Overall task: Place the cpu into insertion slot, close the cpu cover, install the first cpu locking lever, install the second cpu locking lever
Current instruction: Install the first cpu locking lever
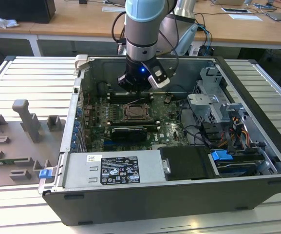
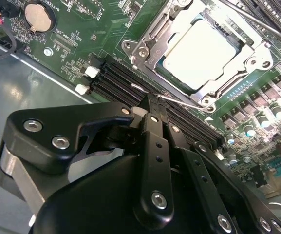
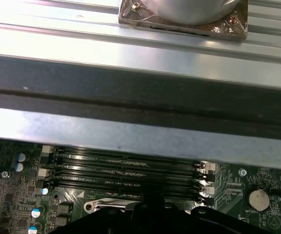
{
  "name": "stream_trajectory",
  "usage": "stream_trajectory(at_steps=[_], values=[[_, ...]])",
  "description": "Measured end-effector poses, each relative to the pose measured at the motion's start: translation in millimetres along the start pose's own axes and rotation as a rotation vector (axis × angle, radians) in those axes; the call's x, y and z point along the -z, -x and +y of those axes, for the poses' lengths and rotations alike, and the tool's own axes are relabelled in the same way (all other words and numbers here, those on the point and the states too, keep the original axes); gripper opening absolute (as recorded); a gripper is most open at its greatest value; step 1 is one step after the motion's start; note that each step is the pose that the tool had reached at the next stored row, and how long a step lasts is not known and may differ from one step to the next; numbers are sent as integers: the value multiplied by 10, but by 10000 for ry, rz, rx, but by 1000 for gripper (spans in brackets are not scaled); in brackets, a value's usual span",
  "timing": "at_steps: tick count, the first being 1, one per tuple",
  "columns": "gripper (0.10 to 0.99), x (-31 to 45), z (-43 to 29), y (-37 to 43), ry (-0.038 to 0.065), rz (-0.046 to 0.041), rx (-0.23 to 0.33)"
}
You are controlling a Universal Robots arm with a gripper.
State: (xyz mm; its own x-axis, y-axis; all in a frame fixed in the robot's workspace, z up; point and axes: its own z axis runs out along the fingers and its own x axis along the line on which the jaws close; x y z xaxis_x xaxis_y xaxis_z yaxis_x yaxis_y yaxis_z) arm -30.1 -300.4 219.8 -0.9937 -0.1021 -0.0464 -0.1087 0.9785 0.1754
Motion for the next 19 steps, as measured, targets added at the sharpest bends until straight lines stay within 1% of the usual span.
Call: stream_trajectory(at_steps=[10,12,16,17,19], values=[[106,-2,-4,35,-3,-4,-21],[106,-8,-7,58,-6,-6,-33],[106,-60,-18,70,-18,-13,-56],[106,-78,-22,75,-33,-14,-57],[106,-91,-25,78,-60,-14,-69]])
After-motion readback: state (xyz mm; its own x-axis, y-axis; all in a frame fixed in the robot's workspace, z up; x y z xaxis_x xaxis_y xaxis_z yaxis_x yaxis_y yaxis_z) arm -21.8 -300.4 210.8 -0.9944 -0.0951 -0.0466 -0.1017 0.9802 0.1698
